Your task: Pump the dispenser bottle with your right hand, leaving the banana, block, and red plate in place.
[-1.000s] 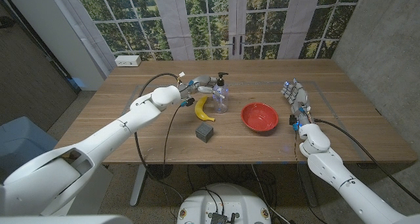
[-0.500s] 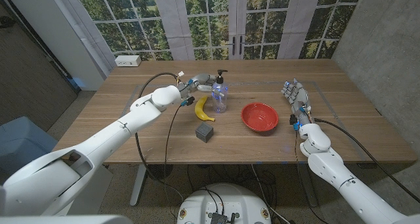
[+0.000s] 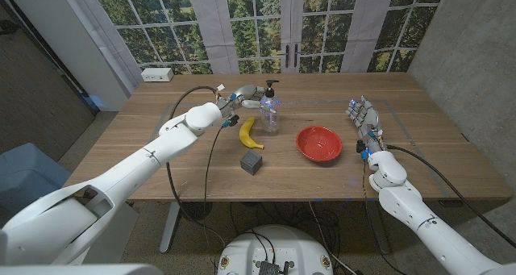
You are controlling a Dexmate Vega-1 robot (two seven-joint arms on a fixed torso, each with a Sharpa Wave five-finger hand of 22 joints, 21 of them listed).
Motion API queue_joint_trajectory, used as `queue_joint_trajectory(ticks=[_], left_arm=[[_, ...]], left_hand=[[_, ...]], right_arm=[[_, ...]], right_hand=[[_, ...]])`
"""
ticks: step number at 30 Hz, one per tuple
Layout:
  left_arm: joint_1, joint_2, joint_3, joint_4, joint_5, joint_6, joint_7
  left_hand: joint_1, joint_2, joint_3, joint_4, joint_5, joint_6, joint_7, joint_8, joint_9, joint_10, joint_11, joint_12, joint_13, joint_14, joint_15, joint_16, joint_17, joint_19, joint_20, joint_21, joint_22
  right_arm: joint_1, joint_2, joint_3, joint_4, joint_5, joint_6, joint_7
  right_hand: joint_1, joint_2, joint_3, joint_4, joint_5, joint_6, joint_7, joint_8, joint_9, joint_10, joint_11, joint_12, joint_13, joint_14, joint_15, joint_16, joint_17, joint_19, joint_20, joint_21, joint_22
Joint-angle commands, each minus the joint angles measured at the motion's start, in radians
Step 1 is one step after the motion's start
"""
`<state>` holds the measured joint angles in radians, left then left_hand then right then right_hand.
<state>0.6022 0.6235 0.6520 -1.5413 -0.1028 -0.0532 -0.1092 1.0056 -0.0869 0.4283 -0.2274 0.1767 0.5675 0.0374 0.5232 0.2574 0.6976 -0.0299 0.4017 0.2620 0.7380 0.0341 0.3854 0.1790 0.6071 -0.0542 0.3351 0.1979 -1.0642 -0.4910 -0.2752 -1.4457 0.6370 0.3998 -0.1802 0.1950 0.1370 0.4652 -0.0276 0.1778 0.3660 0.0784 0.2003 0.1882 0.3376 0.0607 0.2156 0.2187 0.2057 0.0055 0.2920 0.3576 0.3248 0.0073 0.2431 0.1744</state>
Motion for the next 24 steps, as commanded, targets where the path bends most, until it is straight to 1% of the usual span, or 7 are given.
queue_joint_trajectory(ticks=[1,3,7,14,19,24], left_arm=[[0.002,0.015,-0.005,-0.04,0.009,0.026,0.0],[0.002,0.017,-0.006,-0.039,0.003,0.022,-0.009],[0.004,0.028,-0.005,-0.063,0.005,0.039,-0.017],[0.007,0.038,-0.01,-0.084,-0.016,0.051,-0.044],[0.013,0.053,-0.01,-0.114,-0.014,0.066,-0.05],[0.022,0.058,-0.013,-0.131,-0.019,0.062,-0.053]], left_hand=[[0.246,0.252,0.045,0.05,0.006,0.199,-0.049,0.009,0.003,0.269,-0.124,0.007,0.073,0.296,-0.276,0.006,0.097,0.009,-0.035,0.011,0.004],[0.246,0.25,0.044,0.05,0.006,0.201,-0.05,0.009,0.003,0.268,-0.124,0.007,0.075,0.297,-0.276,0.006,0.097,0.009,-0.036,0.012,0.004],[0.247,0.249,0.042,0.049,0.007,0.202,-0.049,0.009,0.003,0.268,-0.126,0.007,0.078,0.297,-0.276,0.004,0.095,0.009,-0.037,0.013,0.004],[0.251,0.248,0.038,0.05,0.008,0.201,-0.05,0.008,0.002,0.269,-0.126,0.007,0.085,0.3,-0.276,0.002,0.092,0.009,-0.039,0.017,0.004],[0.252,0.248,0.036,0.05,0.009,0.202,-0.05,0.008,0.002,0.271,-0.125,0.007,0.089,0.303,-0.276,0.001,0.092,0.01,-0.04,0.02,0.004],[0.254,0.247,0.034,0.05,0.009,0.203,-0.048,0.008,0.001,0.272,-0.125,0.007,0.093,0.304,-0.276,0.0,0.091,0.011,-0.041,0.022,0.004]], right_arm=[[0.005,0.001,-0.002,0.006,0.002,0.002,0.007],[0.003,0.002,0.0,0.002,0.005,-0.001,0.003],[0.001,0.002,-0.001,-0.003,-0.005,0.0,-0.009],[0.003,0.001,-0.002,0.004,-0.006,0.011,0.004],[0.003,0.004,-0.003,0.004,-0.009,0.012,-0.001],[0.005,0.004,-0.004,0.01,-0.006,0.018,0.009]], right_hand=[[-0.003,0.025,-0.001,0.0,0.005,0.009,-0.001,0.003,0.005,0.01,-0.001,0.002,0.001,0.005,-0.001,-0.001,-0.001,0.005,-0.002,-0.004,0.002],[-0.003,0.025,-0.001,-0.001,0.005,0.009,-0.001,0.002,0.005,0.01,-0.001,0.002,0.001,0.006,-0.001,-0.001,-0.001,0.005,-0.002,-0.005,0.002],[-0.003,0.025,-0.001,-0.001,0.005,0.009,-0.002,0.002,0.005,0.011,-0.002,0.002,0.001,0.006,-0.001,-0.001,-0.001,0.005,-0.003,-0.006,0.002],[-0.003,0.025,-0.001,-0.002,0.006,0.009,-0.004,0.002,0.005,0.012,-0.001,0.002,0.001,0.006,0.001,-0.002,-0.001,0.008,-0.003,-0.007,0.002],[-0.003,0.025,-0.001,-0.002,0.006,0.009,-0.001,0.002,0.005,0.01,-0.001,0.002,0.001,0.006,0.0,-0.002,-0.001,0.007,-0.003,-0.008,0.002],[-0.003,0.026,-0.001,-0.003,0.006,0.009,-0.001,0.002,0.005,0.012,-0.002,0.002,0.001,0.005,-0.001,-0.002,-0.001,0.007,-0.003,-0.009,0.002]])
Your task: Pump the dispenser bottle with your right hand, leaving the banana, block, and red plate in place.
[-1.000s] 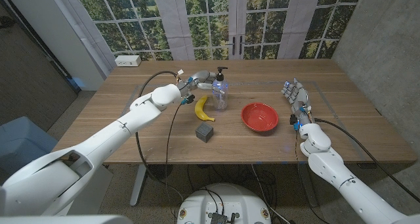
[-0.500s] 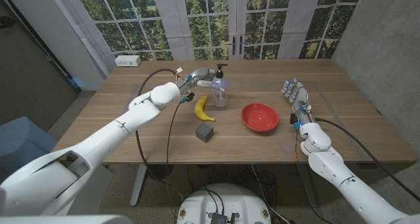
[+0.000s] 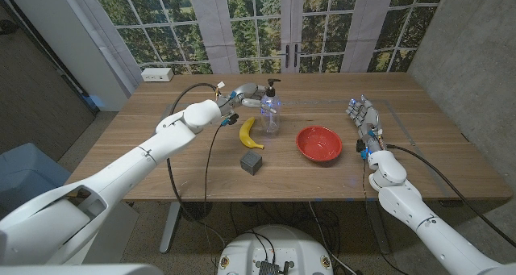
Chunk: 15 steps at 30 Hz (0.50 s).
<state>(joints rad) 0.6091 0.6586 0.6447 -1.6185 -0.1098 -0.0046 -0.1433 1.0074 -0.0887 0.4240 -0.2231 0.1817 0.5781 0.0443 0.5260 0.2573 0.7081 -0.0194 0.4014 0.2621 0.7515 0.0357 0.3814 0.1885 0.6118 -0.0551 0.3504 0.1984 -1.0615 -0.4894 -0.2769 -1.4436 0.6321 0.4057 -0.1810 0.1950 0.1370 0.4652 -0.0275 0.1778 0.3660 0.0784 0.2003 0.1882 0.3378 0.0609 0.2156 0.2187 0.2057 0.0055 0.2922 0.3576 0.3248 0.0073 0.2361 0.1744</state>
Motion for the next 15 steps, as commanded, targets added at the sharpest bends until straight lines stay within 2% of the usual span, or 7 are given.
queue_joint_trajectory(ticks=[1,15], left_arm=[[0.014,0.026,-0.005,-0.06,-0.013,0.018,-0.024],[0.033,0.046,-0.006,-0.113,-0.029,0.032,-0.049]], left_hand=[[0.252,0.249,0.038,0.046,0.004,0.192,-0.055,0.005,0.001,0.262,-0.135,0.007,0.094,0.291,-0.278,0.004,0.081,0.006,-0.04,0.007,0.004],[0.256,0.249,0.033,0.046,0.006,0.193,-0.055,0.004,0.0,0.264,-0.134,0.006,0.104,0.294,-0.278,0.001,0.08,0.007,-0.043,0.014,0.004]], right_arm=[[0.002,0.004,-0.002,0.008,-0.001,0.013,0.008],[-0.002,0.005,0.0,0.011,0.0,0.025,0.014]], right_hand=[[-0.003,0.026,-0.001,-0.003,0.006,0.009,0.0,0.002,0.005,0.012,-0.002,0.002,0.001,0.006,-0.001,-0.002,-0.001,0.007,-0.003,-0.003,0.002],[-0.002,0.026,-0.001,-0.004,0.006,0.008,-0.001,0.002,0.005,0.011,-0.002,0.001,0.001,0.005,-0.001,-0.004,-0.001,0.007,-0.003,-0.006,0.002]])
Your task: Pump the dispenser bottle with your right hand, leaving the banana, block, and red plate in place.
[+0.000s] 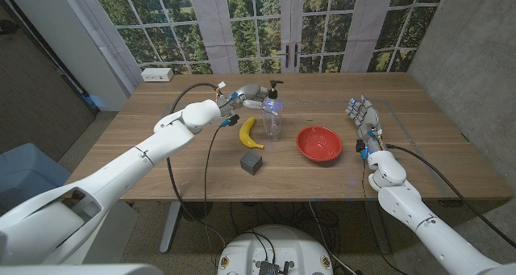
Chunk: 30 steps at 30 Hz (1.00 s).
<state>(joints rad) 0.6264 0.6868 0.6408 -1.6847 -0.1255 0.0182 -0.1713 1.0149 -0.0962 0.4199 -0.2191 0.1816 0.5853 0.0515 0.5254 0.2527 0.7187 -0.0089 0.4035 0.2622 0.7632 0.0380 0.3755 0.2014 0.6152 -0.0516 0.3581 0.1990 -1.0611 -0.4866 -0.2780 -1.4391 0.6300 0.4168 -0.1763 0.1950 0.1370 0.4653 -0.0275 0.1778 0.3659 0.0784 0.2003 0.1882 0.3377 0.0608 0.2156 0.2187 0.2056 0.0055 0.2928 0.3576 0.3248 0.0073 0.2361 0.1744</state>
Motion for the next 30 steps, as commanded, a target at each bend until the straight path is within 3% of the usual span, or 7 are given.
queue_joint_trajectory(ticks=[1,30], left_arm=[[0.018,0.02,-0.002,-0.053,-0.011,0.011,-0.019],[0.079,0.074,-0.017,-0.191,-0.006,0.056,-0.014]], left_hand=[[0.249,0.257,0.037,0.043,0.006,0.186,-0.063,0.005,0.005,0.252,-0.146,0.003,0.104,0.283,-0.28,0.007,0.067,0.004,-0.047,0.007,0.003],[0.254,0.257,0.028,0.044,0.008,0.19,-0.063,0.003,0.004,0.255,-0.148,-0.002,0.121,0.289,-0.28,0.001,0.063,0.004,-0.053,0.02,0.003]], right_arm=[[-0.004,0.002,0.002,0.004,0.004,0.012,0.007],[-0.023,-0.005,0.006,-0.005,0.0,0.032,0.019]], right_hand=[[-0.002,0.026,-0.001,-0.004,0.006,0.008,-0.001,0.002,0.005,0.011,-0.002,0.001,0.001,0.006,-0.001,-0.004,-0.001,0.007,-0.003,-0.006,0.002],[-0.001,0.026,-0.001,-0.007,0.006,0.009,-0.003,0.002,0.005,0.012,-0.003,0.001,0.001,0.006,-0.001,-0.006,-0.001,0.01,-0.003,-0.011,0.003]])
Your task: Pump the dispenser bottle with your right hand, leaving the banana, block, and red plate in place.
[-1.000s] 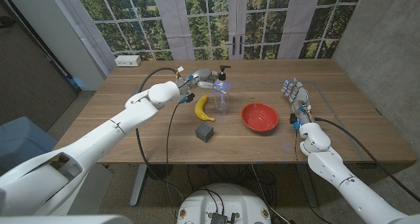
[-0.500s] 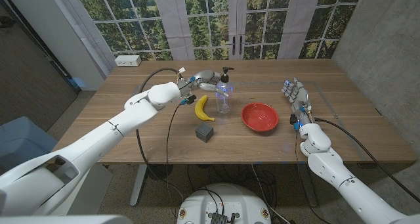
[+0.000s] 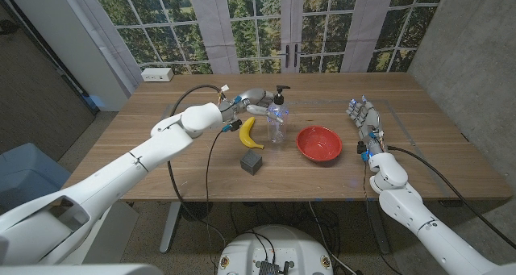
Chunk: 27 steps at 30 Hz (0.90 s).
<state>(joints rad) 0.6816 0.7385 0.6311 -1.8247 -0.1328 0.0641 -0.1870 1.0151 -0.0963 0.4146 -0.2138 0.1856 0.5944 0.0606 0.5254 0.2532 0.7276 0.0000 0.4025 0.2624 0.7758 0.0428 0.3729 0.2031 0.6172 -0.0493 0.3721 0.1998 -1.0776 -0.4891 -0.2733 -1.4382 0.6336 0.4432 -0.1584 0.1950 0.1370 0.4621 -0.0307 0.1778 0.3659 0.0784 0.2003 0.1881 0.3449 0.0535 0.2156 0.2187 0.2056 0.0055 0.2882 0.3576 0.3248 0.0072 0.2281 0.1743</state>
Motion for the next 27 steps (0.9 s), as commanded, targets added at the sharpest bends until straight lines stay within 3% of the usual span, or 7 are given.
queue_joint_trajectory(ticks=[1,16,27], left_arm=[[0.025,0.023,-0.009,-0.054,0.001,0.009,0.002],[0.007,0.012,0.008,-0.044,0.015,0.008,-0.018],[-0.033,-0.024,0.033,0.002,0.032,-0.011,-0.037]], left_hand=[[0.254,0.257,0.033,0.039,0.004,0.181,-0.072,0.004,0.003,0.247,-0.156,-0.001,0.121,0.276,-0.285,0.004,0.062,0.002,-0.056,0.006,0.002],[0.256,0.257,0.03,0.039,0.004,0.182,-0.072,0.002,0.002,0.248,-0.157,-0.005,0.128,0.277,-0.285,0.0,0.061,0.001,-0.058,0.012,0.002],[0.257,0.257,0.028,0.039,0.005,0.184,-0.073,0.002,0.002,0.25,-0.159,-0.007,0.134,0.279,-0.285,-0.002,0.061,0.001,-0.06,0.018,0.001]], right_arm=[[-0.008,0.0,0.002,-0.007,0.001,0.005,0.001],[-0.028,-0.007,0.009,-0.027,-0.01,0.016,-0.01],[-0.033,-0.006,0.014,-0.02,-0.001,0.029,0.004]], right_hand=[[-0.001,0.026,0.003,-0.004,0.006,0.009,-0.003,0.001,0.005,0.005,0.005,0.001,0.001,0.006,-0.001,-0.001,-0.001,0.01,-0.004,-0.003,0.003],[-0.001,0.027,0.003,-0.005,0.006,0.008,-0.001,0.001,0.005,0.005,0.004,0.0,0.001,0.006,-0.001,-0.002,-0.001,0.011,-0.003,-0.006,0.003],[-0.001,0.027,0.003,-0.006,0.007,0.009,-0.001,0.001,0.005,0.006,0.005,0.001,0.001,0.007,-0.001,-0.003,-0.001,0.012,-0.003,-0.008,0.003]])
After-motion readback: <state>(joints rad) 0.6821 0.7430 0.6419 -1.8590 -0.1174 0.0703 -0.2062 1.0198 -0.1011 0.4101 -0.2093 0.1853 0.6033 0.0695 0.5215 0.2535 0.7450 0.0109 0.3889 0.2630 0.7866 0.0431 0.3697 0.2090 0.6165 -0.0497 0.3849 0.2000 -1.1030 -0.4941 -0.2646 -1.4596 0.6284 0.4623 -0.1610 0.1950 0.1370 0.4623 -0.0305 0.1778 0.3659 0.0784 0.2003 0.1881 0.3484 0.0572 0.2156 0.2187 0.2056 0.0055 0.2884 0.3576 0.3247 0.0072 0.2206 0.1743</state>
